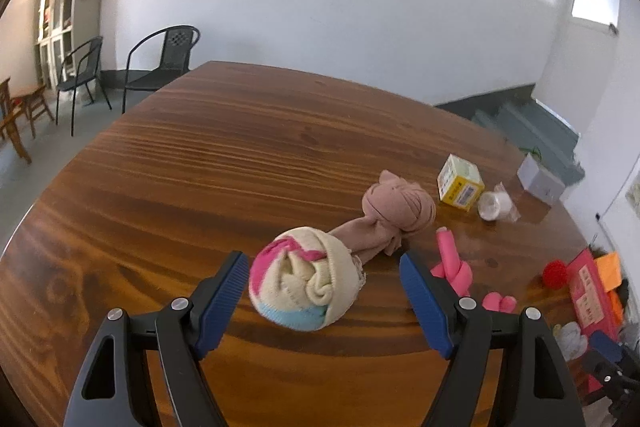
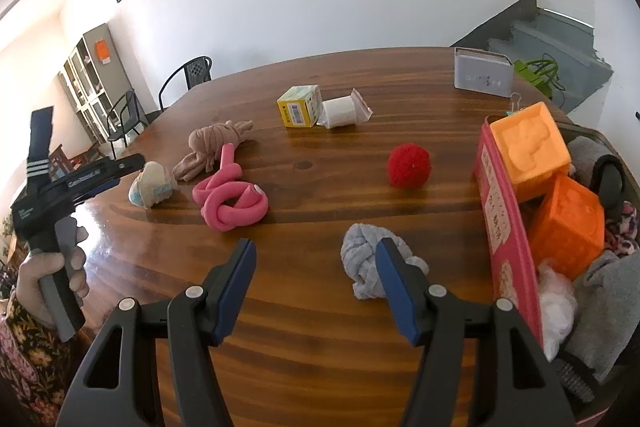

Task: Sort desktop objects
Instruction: 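Move the left tool to the cream rolled sock while the right tool approaches the grey knotted sock, then close the left tool on the cream sock while the right tool grasps the grey knotted sock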

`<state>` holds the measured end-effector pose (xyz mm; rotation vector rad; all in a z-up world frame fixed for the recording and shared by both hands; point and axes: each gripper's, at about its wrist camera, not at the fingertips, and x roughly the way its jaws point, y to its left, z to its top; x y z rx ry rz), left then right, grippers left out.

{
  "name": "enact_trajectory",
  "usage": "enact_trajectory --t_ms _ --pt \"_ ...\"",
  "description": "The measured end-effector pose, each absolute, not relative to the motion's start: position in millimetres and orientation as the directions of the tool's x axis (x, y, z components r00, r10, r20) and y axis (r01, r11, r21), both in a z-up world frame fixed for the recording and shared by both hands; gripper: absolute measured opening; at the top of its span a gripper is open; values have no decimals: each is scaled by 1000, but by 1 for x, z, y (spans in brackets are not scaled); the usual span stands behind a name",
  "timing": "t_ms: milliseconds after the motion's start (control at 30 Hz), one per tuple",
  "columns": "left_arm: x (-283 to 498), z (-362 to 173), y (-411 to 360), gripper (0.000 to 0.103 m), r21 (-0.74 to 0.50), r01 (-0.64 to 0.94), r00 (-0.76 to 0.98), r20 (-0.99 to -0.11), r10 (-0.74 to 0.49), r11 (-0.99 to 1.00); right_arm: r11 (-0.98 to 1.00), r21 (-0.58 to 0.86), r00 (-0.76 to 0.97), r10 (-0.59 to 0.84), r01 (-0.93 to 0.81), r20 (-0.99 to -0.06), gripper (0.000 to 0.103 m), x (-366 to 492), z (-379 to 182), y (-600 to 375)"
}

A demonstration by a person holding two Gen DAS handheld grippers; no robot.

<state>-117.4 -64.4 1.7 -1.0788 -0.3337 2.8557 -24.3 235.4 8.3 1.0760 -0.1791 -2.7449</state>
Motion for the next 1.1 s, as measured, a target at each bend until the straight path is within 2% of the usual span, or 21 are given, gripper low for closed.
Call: enact_trajectory --t_ms 300,367,433,567,600,633,867,1033,1100 --pt "-132 -9 -54 78 -159 -9 -727 -677 116 -987 -977 152 -712 -214 151 -669 66 -24 5 227" --pt "-135 -12 -52 57 -144 -13 -721 -684 109 -989 -978 146 -712 -211 152 -670 66 -24 4 226" --pt "-138 -14 -49 55 -131 -17 -716 -690 104 -991 -978 143 -715 -207 150 -668 66 -24 5 226" --pt "-132 -10 -52 45 -149 -12 -723 -682 112 -989 -976 160 -711 -216 146 -669 66 -24 4 229" --pt "-129 -7 -52 34 -157 -13 -726 -677 117 -988 -976 164 -709 -216 142 -671 66 -25 3 229" --pt "-126 -4 -53 30 -163 -14 -730 -672 122 -986 -977 163 -710 -212 137 -672 66 -26 2 230" --pt "-102 20 -50 30 -161 -35 -781 -611 127 -986 -988 119 -725 -155 102 -671 66 -28 -1 229" --pt "-98 23 -50 30 -171 -45 -780 -610 142 -984 -998 41 -729 -57 40 -683 66 -36 -7 229" --pt "-99 22 -52 30 -181 -37 -773 -617 143 -983 -998 61 -713 -53 15 -700 66 -44 -12 234"
